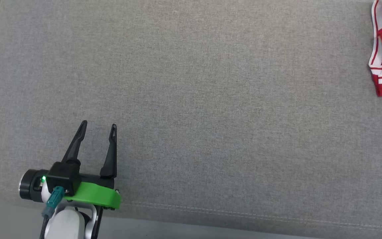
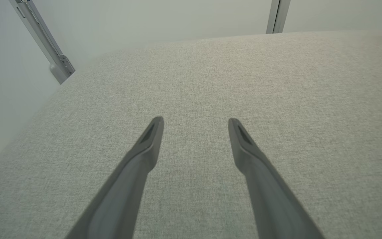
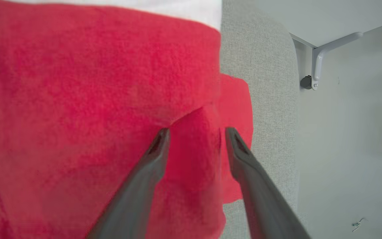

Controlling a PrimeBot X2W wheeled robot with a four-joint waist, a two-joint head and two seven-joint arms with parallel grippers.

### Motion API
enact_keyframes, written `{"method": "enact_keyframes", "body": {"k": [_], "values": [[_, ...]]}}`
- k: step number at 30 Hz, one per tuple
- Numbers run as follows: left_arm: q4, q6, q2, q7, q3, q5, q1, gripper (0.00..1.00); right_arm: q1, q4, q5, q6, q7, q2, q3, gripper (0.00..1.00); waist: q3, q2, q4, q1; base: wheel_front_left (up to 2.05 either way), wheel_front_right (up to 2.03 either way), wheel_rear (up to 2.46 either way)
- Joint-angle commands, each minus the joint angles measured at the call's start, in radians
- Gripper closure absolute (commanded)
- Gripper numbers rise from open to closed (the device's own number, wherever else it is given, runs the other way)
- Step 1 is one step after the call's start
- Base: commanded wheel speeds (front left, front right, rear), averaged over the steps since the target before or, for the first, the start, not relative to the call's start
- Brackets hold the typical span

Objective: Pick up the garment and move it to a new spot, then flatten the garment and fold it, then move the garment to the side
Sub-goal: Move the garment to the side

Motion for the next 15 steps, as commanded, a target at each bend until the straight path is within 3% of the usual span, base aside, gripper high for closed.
{"method": "enact_keyframes", "body": {"k": [1, 8, 15], "values": [[0.004, -0.001, -0.001, -0.004, 0.005, 0.011, -0.015, 0.0, -0.016, 0.011, -0.011, -0.001, -0.008, 0.004, 0.006, 0.0, -0.006, 0.0, 0.0, 0.0, 0.0, 0.0, 0.0], [0.01, 0.004, -0.004, -0.004, 0.012, 0.007, 0.0, 0.0, -0.004, 0.025, -0.003, -0.001, -0.03, 0.03, 0.004, 0.0, -0.043, 0.0, -0.007, 0.0, 0.0, 0.0, 0.0], [0.014, 0.01, -0.007, -0.004, 0.022, 0.0, 0.026, 0.0, 0.078, -0.054, 0.071, -0.002, -0.284, 0.073, -0.058, 0.0, -0.119, 0.0, -0.026, 0.0, 0.0, 0.0, 0.0]]}}
